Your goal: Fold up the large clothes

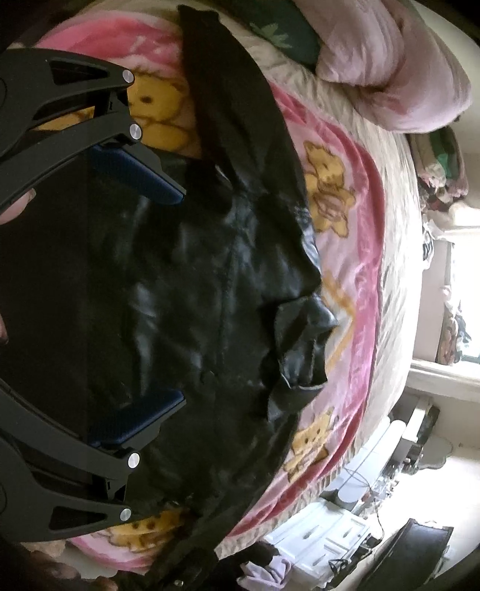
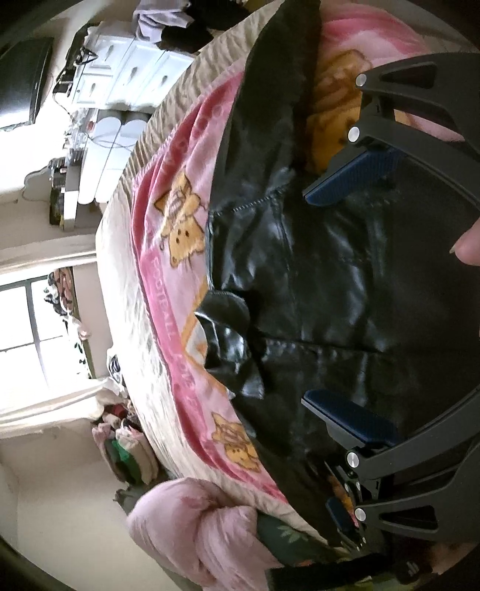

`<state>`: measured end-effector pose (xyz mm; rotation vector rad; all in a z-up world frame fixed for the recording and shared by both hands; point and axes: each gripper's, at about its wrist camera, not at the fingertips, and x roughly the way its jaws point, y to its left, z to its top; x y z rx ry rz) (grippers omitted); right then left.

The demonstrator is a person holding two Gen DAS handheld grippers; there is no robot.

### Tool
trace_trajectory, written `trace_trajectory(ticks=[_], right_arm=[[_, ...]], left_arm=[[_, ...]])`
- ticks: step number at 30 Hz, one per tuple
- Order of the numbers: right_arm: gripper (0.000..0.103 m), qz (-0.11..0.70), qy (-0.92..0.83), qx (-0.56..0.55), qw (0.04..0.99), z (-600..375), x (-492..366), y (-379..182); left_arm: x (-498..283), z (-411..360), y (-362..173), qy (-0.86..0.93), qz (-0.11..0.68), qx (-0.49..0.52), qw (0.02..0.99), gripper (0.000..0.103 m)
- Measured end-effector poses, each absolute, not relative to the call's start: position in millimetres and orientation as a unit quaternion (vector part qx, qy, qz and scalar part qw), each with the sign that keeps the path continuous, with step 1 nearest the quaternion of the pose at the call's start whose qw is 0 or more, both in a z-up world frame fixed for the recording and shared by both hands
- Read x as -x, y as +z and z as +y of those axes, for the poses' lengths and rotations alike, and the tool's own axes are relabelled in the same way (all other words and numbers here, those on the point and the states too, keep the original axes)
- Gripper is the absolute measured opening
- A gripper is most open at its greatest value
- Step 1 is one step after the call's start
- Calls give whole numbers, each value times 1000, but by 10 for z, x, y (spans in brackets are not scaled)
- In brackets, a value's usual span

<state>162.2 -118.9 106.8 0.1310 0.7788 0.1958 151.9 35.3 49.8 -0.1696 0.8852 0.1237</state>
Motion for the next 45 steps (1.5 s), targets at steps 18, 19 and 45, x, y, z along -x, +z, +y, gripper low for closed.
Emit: trace_trajectory(ticks=[18,19,45], right_arm=[[99,395,-43,-152,905,-2162,-2232,537],[99,395,-48,-156,904,-2216,-2241,522],[99,327,-265,-383,823,-4197,-1886,112]], left_arm=[[-2192,-80,228,19,452,89,887,94],[-2205,-94,211,18,453,90,887,94],[-2721,-1032,-71,-36,482,29,875,94]])
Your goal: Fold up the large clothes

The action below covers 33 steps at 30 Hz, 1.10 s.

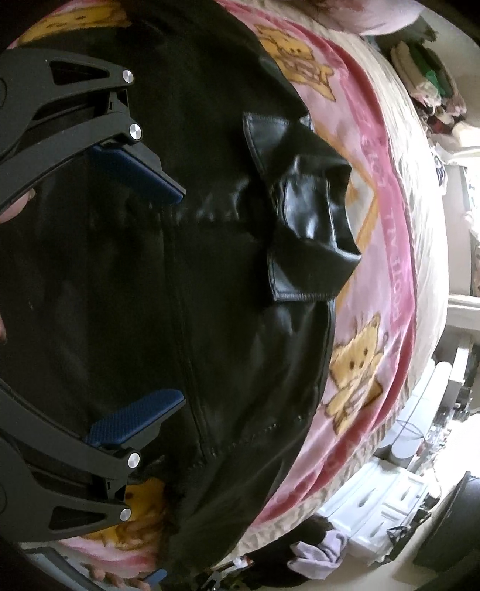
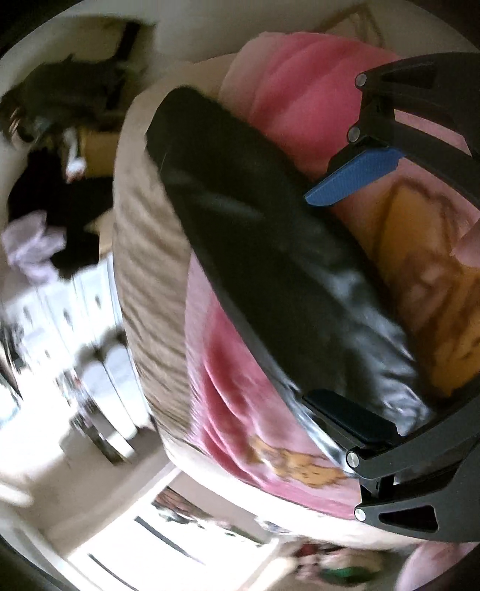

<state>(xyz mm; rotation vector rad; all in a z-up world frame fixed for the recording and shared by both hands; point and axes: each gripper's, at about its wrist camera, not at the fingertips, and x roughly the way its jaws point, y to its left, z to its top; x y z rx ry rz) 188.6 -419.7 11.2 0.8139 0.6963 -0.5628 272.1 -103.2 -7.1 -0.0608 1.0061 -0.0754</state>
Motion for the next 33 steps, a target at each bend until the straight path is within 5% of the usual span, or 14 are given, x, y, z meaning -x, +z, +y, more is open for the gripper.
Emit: trace_trajectory(ticks=[19,21,22,23,33], right_arm=[[98,260,-273,-549,746,-4962,-1859,-400],[78,244,-269,-551,751,-4989,-1854,-388],[33,239,-263,-554,753,-4997,-1848,-389],[16,233,-250,-565,751,-5014,-1847,-410],[8,144,-98,-495,851,-4638,-1954,371]], left_arm=[[-2784,-1201,-94,-60,506,21,860,94],[-2770,-1162,-14,-58,500,20,864,94],[-2769,-1137,24,-57,497,20,866,94],[-2766,-1109,57,-55,494,20,868,94],[-2746,-766,390,-58,481,55,873,94]])
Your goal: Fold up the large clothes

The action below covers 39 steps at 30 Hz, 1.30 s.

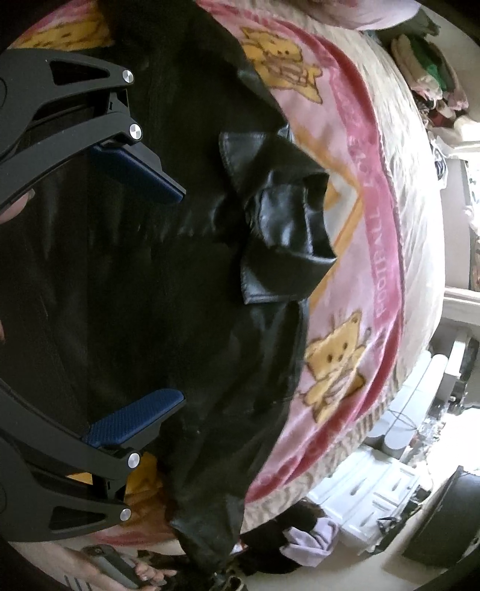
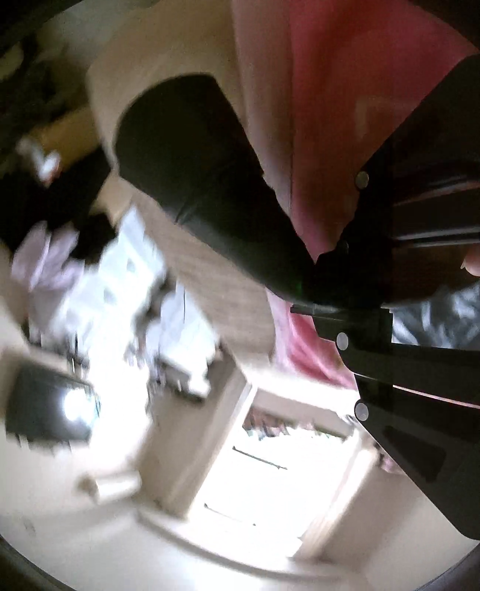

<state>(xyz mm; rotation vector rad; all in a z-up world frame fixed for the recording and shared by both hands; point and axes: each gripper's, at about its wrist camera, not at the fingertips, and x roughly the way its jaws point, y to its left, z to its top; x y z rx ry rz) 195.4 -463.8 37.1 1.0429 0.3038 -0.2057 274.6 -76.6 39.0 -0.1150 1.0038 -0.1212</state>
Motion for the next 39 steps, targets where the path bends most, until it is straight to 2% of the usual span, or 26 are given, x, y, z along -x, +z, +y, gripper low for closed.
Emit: trace_trajectory(ticks=[6,12,20,29,39], right_arm=[[7,136,21,-364,921,-3838,-2125,987],[7,138,116,-268,946,-3068,-2288,1440],[7,158,225,-173,946,-1938,-2285,1670],[7,210,317,-70,922,-636,-2139,1454],[10,278,356,23,892,190,-1945,889]], left_arm=[[-2717,-467,580,-56,469,86,877,94],[-2653,-187,703,-60,464,115,876,94],[-2525,353,921,-61,440,169,880,94],[-2179,1231,1156,-38,373,258,890,94],[-1823,1807,833,-42,365,318,874,94]])
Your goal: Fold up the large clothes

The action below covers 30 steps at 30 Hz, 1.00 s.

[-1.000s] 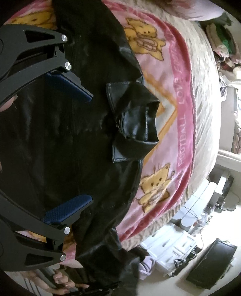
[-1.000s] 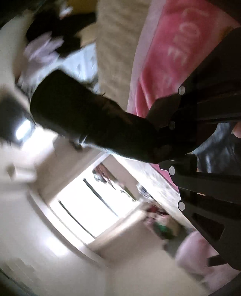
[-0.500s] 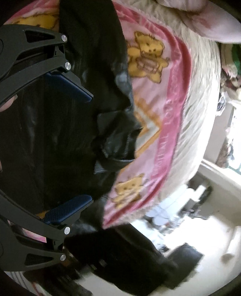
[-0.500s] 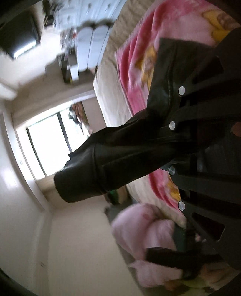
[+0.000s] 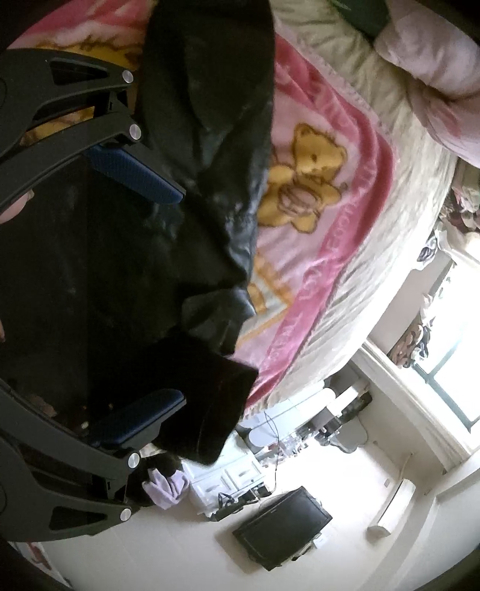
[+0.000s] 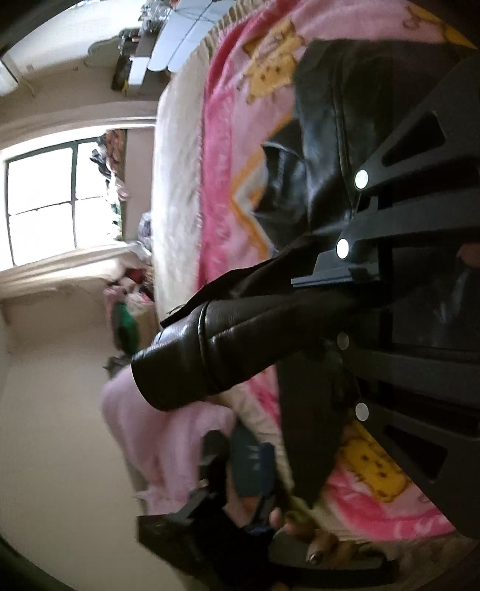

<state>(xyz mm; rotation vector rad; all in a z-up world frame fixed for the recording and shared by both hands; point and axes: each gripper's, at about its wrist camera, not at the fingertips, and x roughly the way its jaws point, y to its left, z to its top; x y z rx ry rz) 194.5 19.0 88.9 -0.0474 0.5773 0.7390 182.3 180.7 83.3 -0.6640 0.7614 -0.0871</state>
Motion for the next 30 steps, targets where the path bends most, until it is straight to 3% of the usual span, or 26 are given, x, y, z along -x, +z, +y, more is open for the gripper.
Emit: trace_trajectory(ticks=[4,6,7,8,10,12,13,28,30], right_arm=[[14,324,352,54,876,392,-1956,575],[20,338,352,64,870,433,-1932,433],[31,345,353,67,867,451,-1926,371],[52,352,357,70,862,461,-1915,318],[77,358,370,75,854,477,-1855,260],[84,359,377,90,849,482,-1754,224],[92,359,379,91,848,461,-1724,225],[97,342,314,-13,886,-598,-1769,595],[97,342,299,-29,890,-740,-1822,603]], left_arm=[[-1782,1857,645,-57,373,331,865,94],[-1770,1865,565,-62,376,336,861,94],[-1769,1868,540,-64,377,338,860,94],[-1766,1867,522,-66,377,339,859,94],[-1756,1879,489,-71,378,340,858,94],[-1746,1901,449,-70,381,334,859,94],[-1744,1909,422,-68,386,330,859,94],[-1751,1628,-159,-71,456,308,832,94],[-1780,1587,-238,-70,464,314,825,88]])
